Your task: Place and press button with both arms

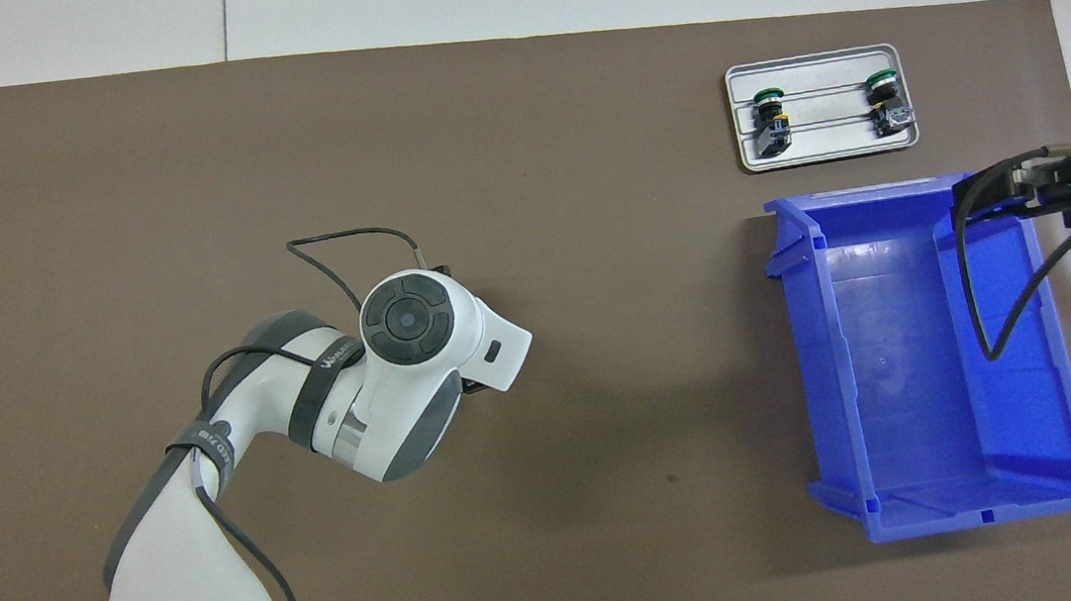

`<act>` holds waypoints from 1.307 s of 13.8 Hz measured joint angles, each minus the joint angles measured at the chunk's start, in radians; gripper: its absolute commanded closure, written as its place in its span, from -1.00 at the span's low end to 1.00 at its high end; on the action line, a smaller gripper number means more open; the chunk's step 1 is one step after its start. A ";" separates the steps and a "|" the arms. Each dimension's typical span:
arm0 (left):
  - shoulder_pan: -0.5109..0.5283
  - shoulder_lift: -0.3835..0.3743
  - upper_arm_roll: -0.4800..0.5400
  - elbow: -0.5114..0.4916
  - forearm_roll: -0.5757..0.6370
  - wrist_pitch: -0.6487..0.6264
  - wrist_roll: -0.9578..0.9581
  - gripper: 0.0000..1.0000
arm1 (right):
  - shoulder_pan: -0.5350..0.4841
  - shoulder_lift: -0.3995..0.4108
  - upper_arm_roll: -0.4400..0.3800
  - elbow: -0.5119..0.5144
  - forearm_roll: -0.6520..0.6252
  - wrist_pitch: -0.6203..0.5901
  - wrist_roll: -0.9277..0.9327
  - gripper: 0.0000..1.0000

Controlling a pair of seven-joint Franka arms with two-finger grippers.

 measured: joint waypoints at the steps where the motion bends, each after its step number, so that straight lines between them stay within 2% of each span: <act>1: -0.001 0.000 0.000 -0.014 0.000 0.019 0.000 -0.98 | 0.000 0.000 0.000 0.000 0.000 -0.005 0.000 -1.00; 5: -0.012 -0.003 0.000 -0.042 0.000 0.066 0.000 -0.57 | 0.000 -0.001 0.000 0.000 0.000 -0.010 0.000 -1.00; 8: -0.013 -0.004 -0.001 -0.042 0.000 0.080 0.000 -0.05 | 0.000 -0.001 -0.001 0.000 0.000 -0.010 0.000 -1.00; 13: -0.013 -0.004 0.004 -0.044 0.000 0.117 -0.001 0.18 | 0.000 -0.001 -0.001 0.000 0.000 -0.009 0.000 -1.00; 18: -0.012 -0.004 0.011 -0.044 0.000 0.129 -0.023 0.73 | 0.000 -0.001 -0.001 0.000 0.000 -0.009 0.000 -1.00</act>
